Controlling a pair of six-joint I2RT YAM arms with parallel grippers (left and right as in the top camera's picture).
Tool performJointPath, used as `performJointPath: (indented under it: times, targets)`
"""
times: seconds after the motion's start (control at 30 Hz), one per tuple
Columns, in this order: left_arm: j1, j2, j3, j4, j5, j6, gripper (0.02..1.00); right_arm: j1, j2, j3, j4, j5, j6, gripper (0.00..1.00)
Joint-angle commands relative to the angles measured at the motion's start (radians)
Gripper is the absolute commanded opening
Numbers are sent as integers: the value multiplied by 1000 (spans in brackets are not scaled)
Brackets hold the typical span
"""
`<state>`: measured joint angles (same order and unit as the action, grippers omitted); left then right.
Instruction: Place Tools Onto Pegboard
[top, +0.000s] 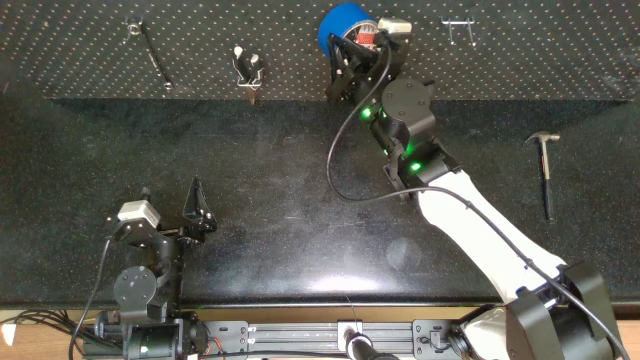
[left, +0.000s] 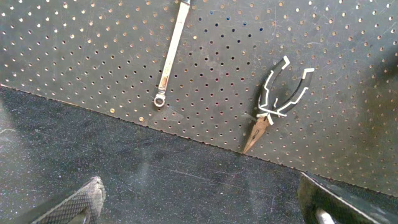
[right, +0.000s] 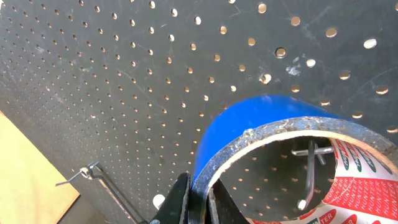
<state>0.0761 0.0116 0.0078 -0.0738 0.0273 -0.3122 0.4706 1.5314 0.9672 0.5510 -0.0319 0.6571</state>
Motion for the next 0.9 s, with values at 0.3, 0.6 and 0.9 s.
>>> performJointPath:
  times: [0.3, 0.6, 0.9]
  targets:
    - [2, -8, -2, -3, 11, 10, 993, 2, -53, 27, -119, -44, -6, 305]
    - [2, -8, -2, -3, 11, 10, 993, -246, -489, 27, -1169, -134, -275, 301]
    - [2, -8, -2, -3, 11, 10, 993, -977, -118, 27, -1433, -168, -1160, 656]
